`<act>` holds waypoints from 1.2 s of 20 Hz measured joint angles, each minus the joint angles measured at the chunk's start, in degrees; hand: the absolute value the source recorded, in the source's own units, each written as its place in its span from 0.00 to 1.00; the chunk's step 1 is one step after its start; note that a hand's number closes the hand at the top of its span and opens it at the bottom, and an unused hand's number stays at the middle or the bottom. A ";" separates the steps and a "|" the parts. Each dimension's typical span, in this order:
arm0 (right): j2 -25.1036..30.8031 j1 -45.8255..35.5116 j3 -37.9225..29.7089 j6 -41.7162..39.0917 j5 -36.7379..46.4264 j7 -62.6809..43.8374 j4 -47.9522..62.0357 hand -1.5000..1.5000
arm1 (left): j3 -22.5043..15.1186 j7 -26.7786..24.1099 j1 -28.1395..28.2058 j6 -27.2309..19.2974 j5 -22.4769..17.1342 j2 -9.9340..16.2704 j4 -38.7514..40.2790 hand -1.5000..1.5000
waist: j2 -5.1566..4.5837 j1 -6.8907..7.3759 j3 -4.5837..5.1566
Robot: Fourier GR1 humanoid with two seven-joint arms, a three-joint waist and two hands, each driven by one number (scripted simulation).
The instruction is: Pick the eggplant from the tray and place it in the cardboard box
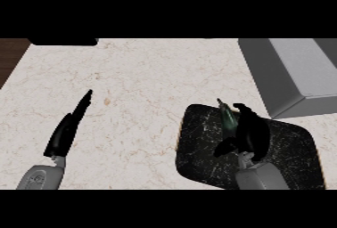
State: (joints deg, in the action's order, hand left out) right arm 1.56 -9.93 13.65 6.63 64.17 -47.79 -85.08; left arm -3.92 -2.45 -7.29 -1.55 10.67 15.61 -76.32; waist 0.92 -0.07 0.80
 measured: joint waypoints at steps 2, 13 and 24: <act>0.88 -0.51 -0.04 1.68 1.13 1.55 1.74 1.00 | 0.00 0.07 0.04 0.11 0.15 -0.18 -0.29 0.50 | 0.04 0.14 -0.04; 0.77 -0.74 3.67 6.16 12.92 -1.40 1.60 1.00 | 1.62 -0.71 -0.35 0.80 1.00 -0.49 0.66 0.50 | -0.13 0.04 -0.35; 14.00 -3.99 10.58 -6.87 1.94 25.74 -2.79 1.00 | 1.80 -0.58 -1.35 1.86 1.19 -0.41 0.83 0.50 | -0.77 1.22 -0.54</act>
State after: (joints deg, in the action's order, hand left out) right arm 15.56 -13.92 24.23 -0.24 66.11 -22.05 -87.87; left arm -2.12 -3.03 -8.64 0.31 11.86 15.20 -75.49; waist 0.14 1.15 0.26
